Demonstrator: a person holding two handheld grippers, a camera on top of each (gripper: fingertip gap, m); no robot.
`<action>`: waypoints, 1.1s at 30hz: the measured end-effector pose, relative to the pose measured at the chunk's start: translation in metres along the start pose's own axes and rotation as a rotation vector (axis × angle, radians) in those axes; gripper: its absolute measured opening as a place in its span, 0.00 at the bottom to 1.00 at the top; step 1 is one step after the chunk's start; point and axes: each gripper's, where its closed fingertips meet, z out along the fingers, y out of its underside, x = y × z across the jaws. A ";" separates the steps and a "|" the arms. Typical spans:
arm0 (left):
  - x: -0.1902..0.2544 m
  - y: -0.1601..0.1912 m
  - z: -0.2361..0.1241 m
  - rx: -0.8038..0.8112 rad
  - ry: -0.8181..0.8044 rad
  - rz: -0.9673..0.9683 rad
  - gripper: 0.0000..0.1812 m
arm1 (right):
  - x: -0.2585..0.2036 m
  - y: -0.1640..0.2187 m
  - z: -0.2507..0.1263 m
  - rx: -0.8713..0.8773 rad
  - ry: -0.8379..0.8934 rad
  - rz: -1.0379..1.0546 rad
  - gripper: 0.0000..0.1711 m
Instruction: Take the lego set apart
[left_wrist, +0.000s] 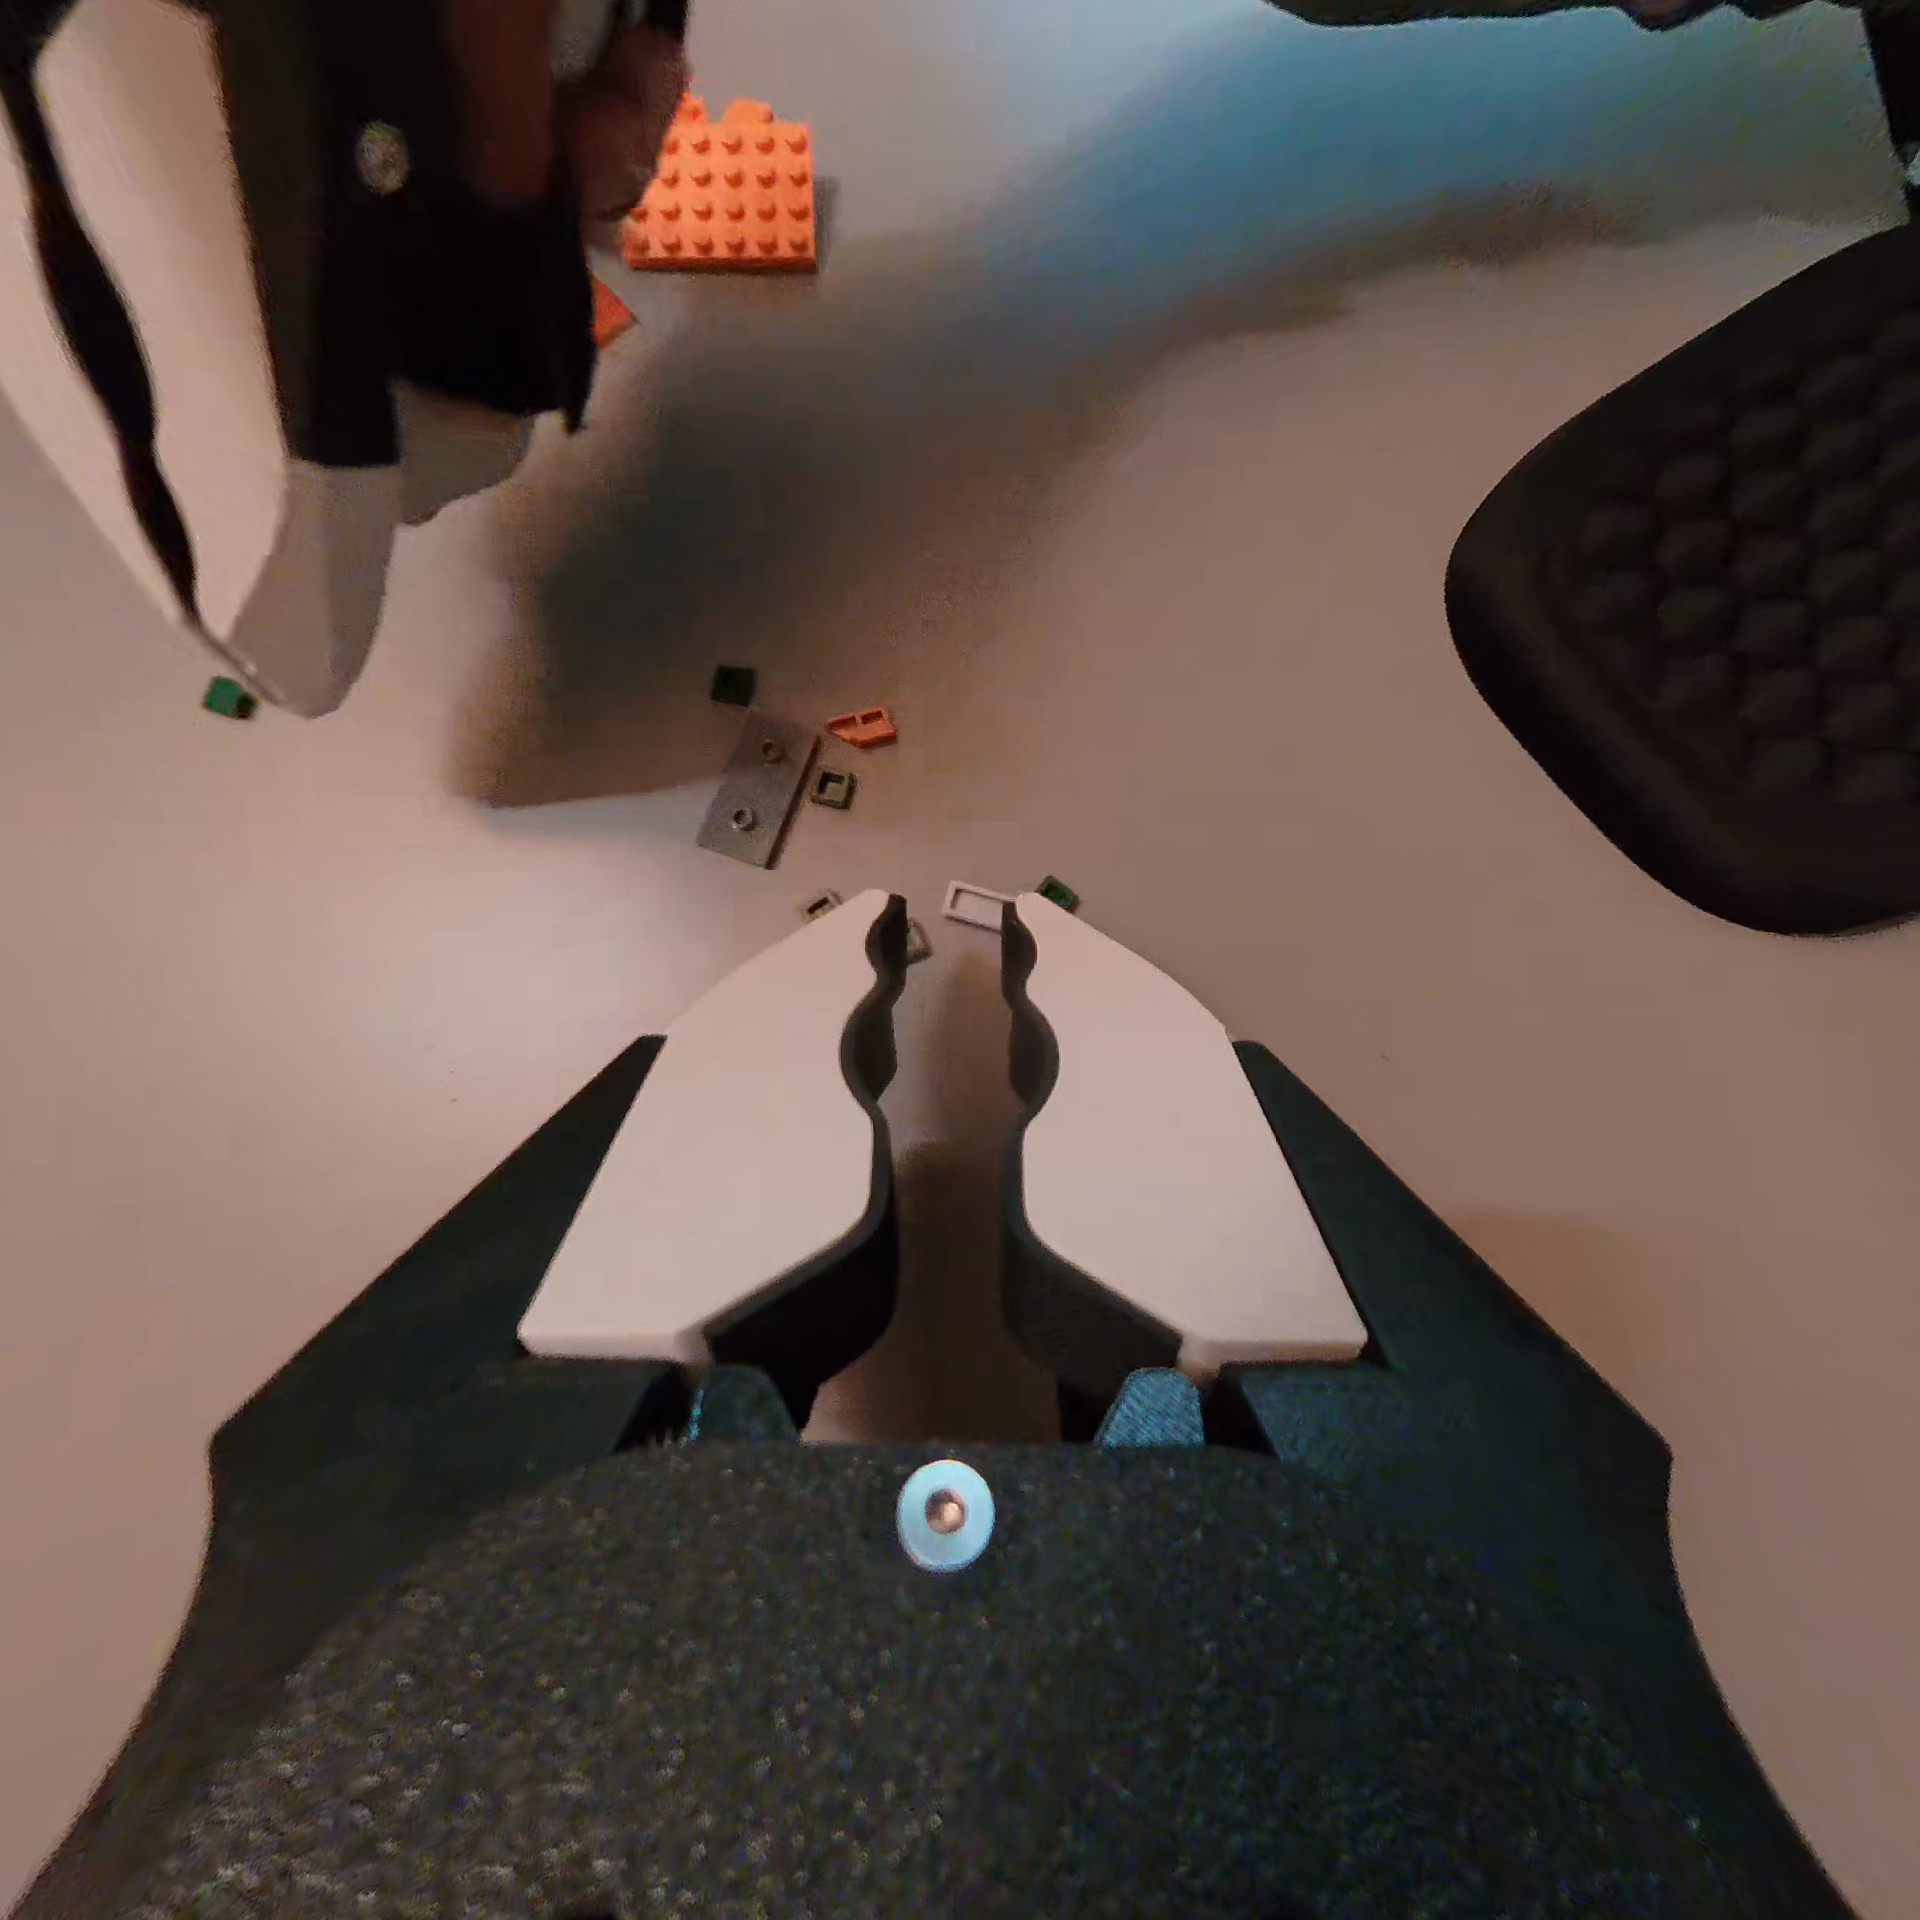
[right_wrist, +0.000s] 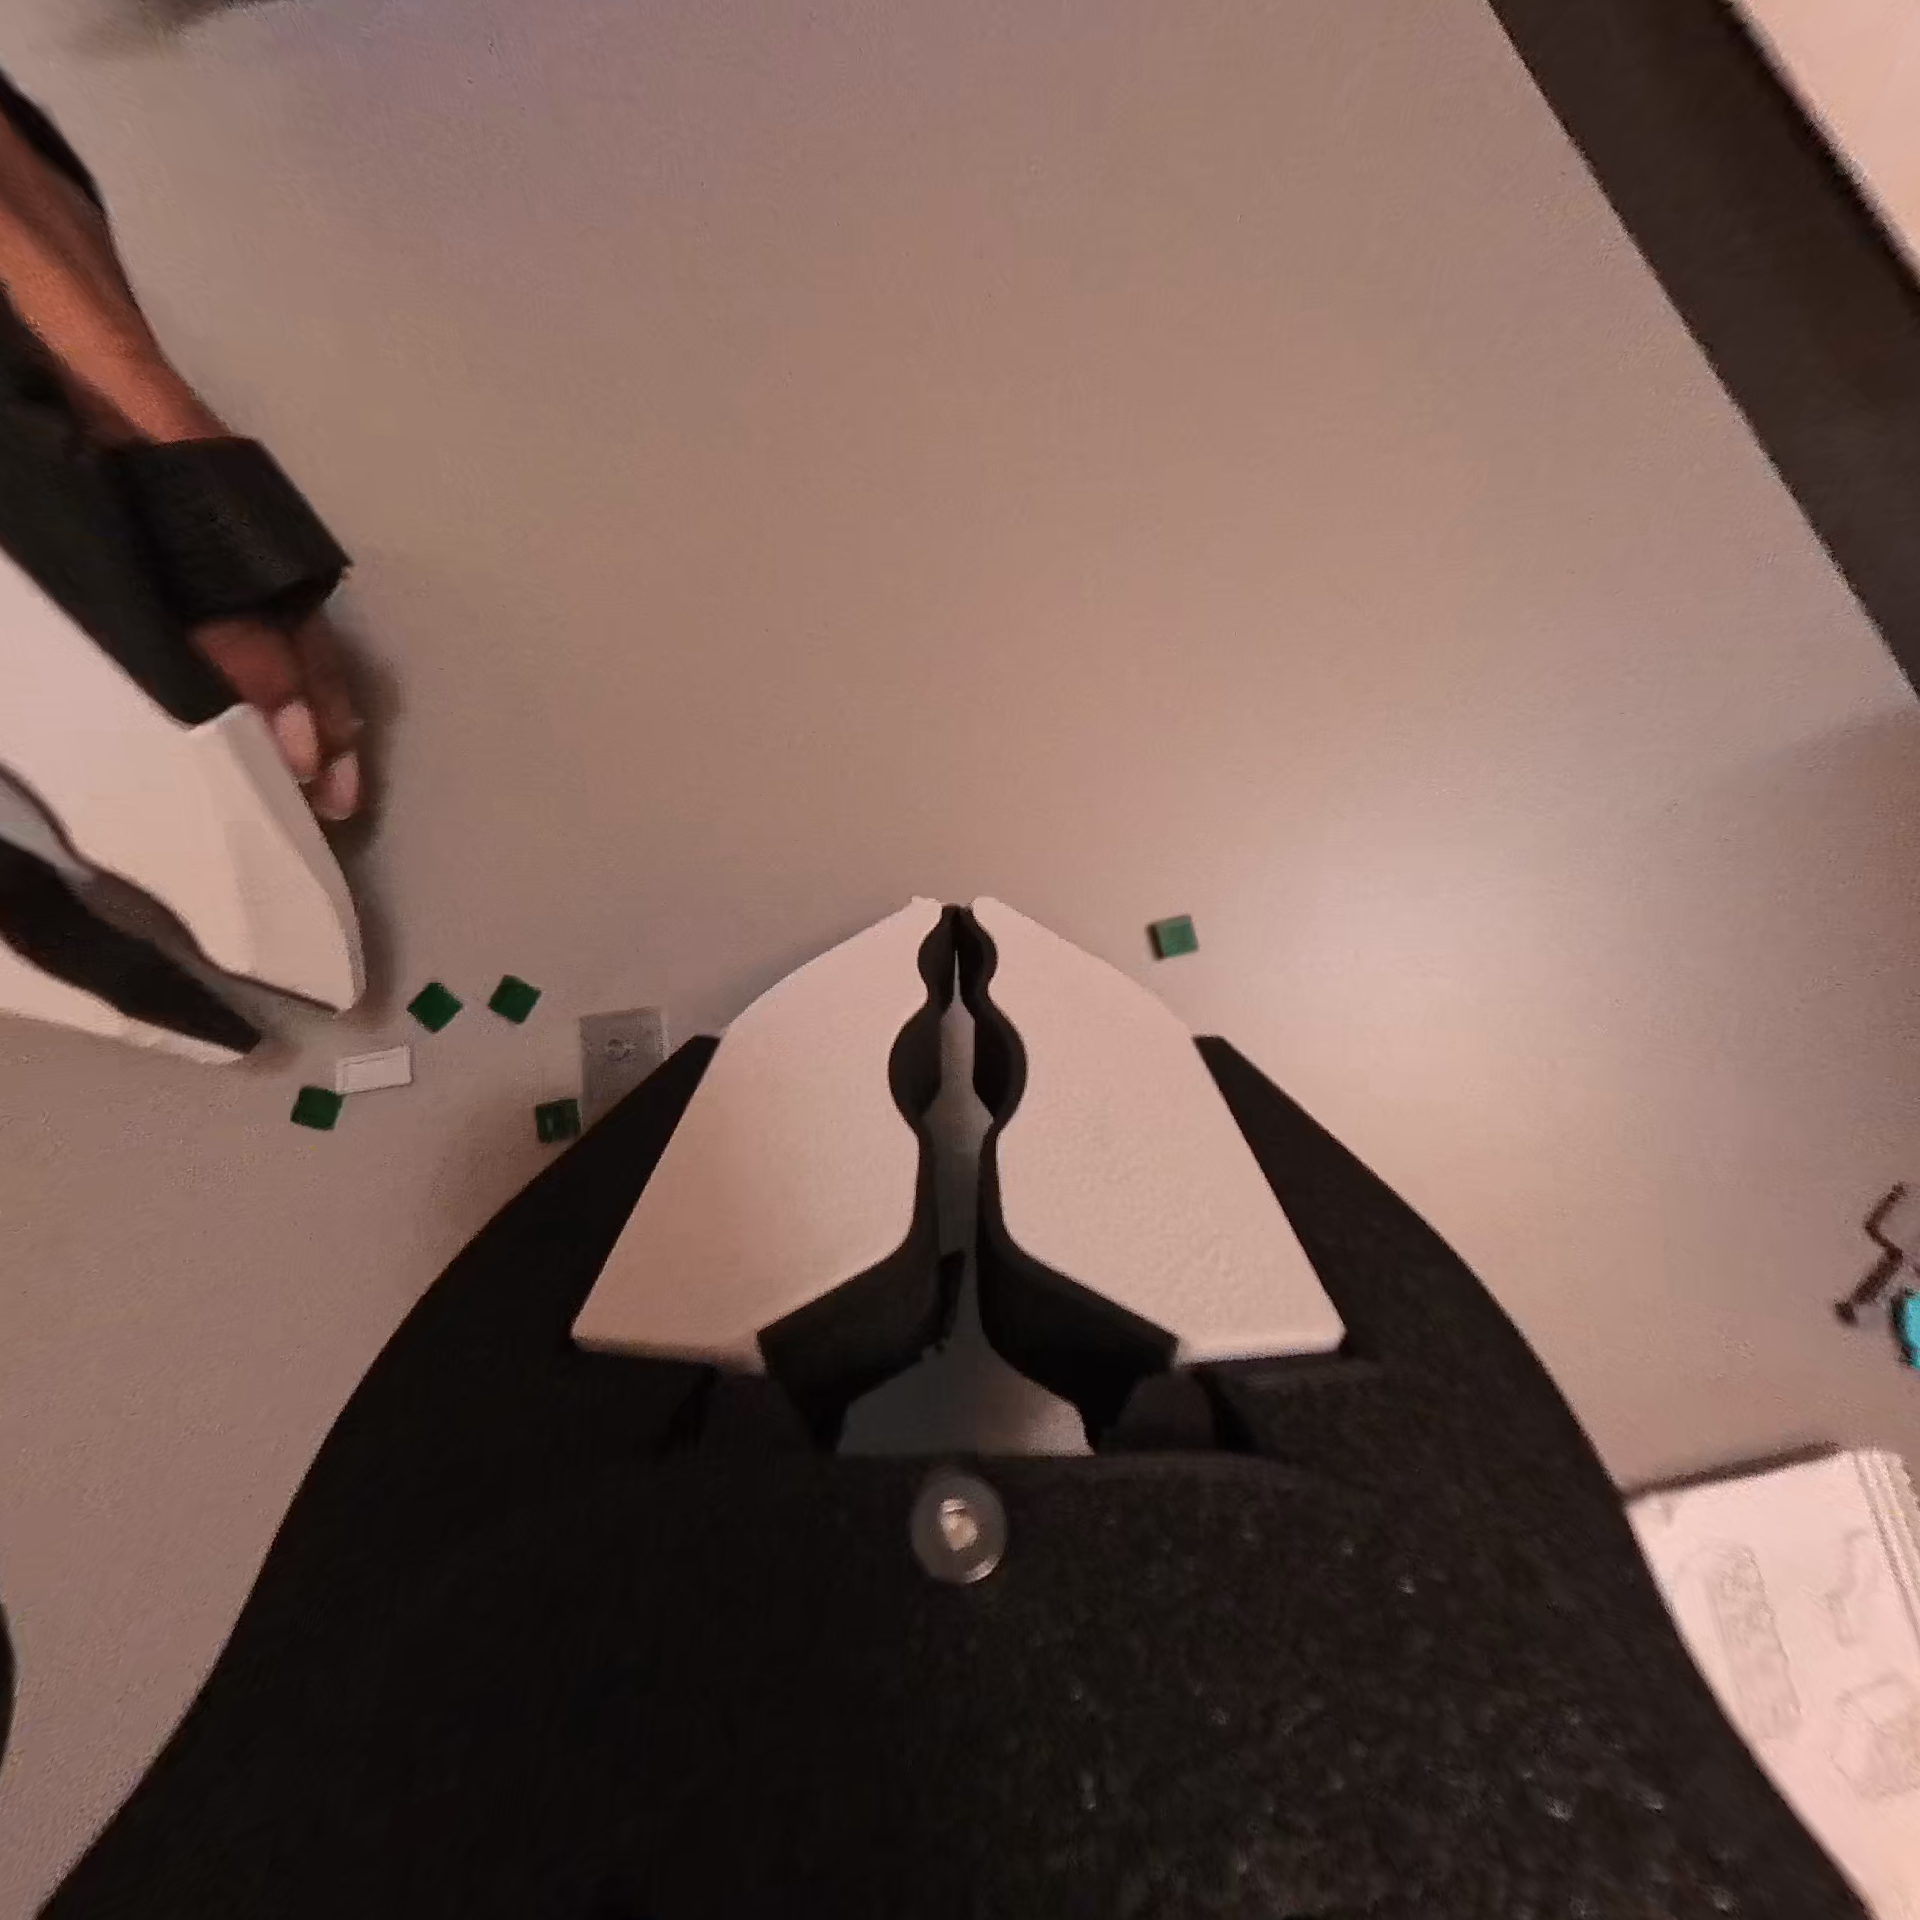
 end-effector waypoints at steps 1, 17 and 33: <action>-0.002 0.000 -0.001 0.004 -0.008 0.001 0.09 | 0.003 0.000 -0.004 0.015 0.025 -0.010 0.01; -0.004 0.007 -0.033 0.027 -0.111 0.026 0.09 | 0.045 0.017 0.020 -0.166 0.005 -0.055 0.04; -0.015 0.017 -0.030 0.054 -0.126 -0.007 0.08 | -0.076 0.029 -0.008 -0.173 -0.236 -0.319 0.04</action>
